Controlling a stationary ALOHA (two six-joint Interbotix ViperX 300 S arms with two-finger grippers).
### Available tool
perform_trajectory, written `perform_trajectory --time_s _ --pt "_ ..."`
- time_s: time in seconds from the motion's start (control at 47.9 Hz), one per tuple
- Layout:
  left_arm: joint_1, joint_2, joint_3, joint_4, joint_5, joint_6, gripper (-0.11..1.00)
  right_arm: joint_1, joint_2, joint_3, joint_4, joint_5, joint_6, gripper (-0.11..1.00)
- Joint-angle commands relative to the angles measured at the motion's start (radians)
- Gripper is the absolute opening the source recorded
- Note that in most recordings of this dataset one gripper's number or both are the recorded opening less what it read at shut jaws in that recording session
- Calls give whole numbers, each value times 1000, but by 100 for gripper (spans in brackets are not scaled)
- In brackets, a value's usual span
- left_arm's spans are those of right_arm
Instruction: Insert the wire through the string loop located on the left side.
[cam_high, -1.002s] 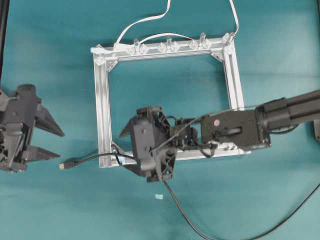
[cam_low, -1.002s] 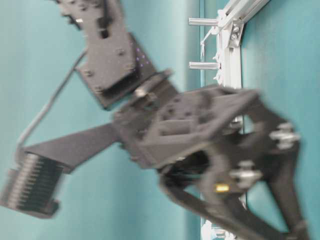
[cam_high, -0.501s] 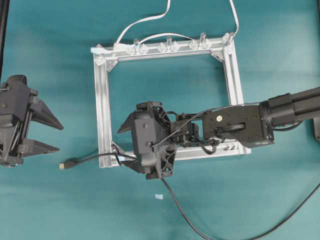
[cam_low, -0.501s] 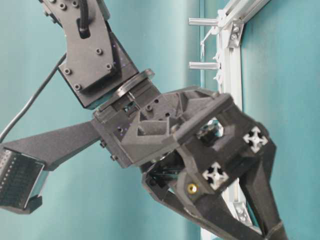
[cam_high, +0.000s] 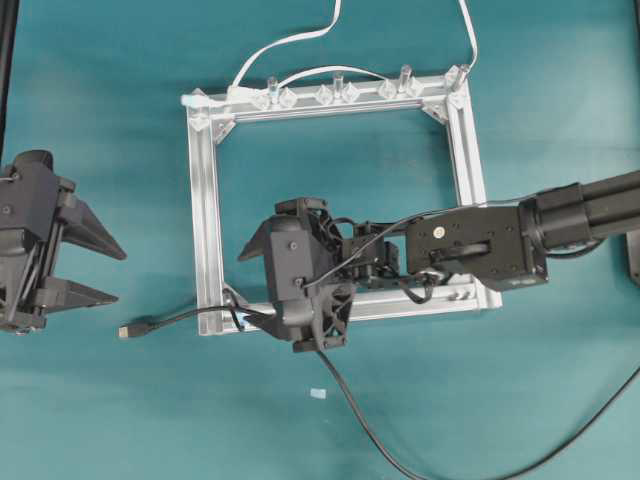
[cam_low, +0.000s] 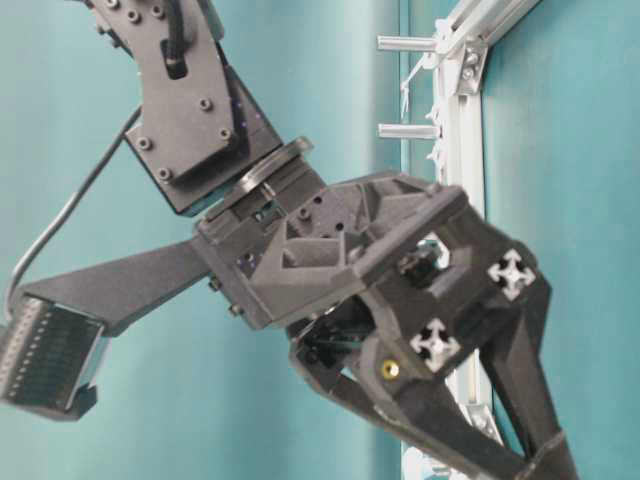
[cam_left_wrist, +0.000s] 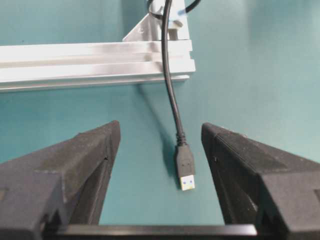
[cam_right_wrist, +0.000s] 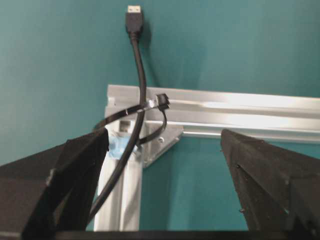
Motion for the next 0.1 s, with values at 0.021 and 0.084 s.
perform_trajectory --time_s 0.021,0.084 --pt "5 2 -9 2 -5 8 68 -6 -48 -5 -3 -9 -2 91" --pt "5 2 -8 3 -3 8 68 -11 -49 0 -3 -9 -2 91"
